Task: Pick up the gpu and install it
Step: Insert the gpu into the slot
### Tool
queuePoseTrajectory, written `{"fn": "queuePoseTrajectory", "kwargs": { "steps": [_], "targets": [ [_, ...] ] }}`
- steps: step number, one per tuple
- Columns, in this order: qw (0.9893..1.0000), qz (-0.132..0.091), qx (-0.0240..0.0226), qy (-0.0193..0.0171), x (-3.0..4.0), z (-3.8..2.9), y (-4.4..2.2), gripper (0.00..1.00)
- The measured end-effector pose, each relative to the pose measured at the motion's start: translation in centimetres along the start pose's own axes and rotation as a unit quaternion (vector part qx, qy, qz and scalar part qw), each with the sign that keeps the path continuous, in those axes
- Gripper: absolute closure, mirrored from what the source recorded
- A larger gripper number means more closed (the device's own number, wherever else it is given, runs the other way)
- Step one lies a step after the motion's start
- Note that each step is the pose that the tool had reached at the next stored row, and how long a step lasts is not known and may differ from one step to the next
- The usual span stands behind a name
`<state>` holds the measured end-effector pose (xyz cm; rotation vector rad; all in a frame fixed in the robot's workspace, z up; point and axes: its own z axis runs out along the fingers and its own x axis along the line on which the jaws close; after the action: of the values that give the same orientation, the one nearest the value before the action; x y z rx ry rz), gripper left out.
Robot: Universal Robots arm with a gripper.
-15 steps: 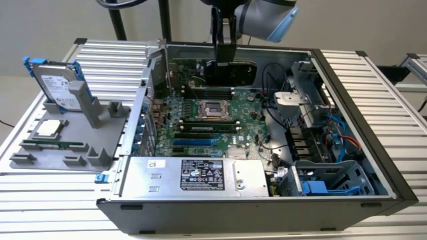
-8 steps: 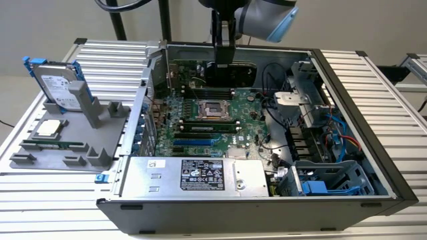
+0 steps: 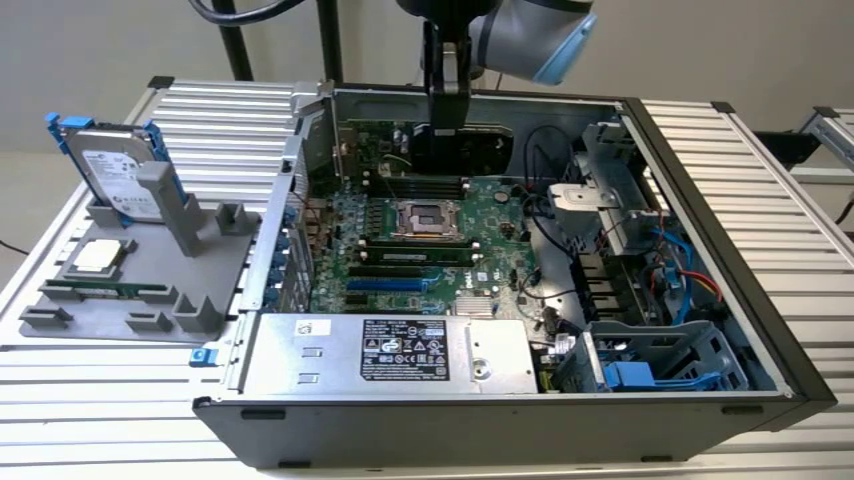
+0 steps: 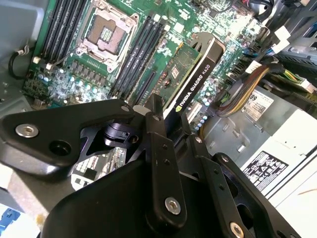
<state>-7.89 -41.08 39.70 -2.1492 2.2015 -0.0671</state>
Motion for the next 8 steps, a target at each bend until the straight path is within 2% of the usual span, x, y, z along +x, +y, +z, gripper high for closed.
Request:
{"fn": "queuePoseTrajectory", "kwargs": {
  "steps": [8],
  "targets": [
    [1.0000,0.000,0.0002,0.0005,-0.01,0.30,0.02,1.00]
  ]
}}
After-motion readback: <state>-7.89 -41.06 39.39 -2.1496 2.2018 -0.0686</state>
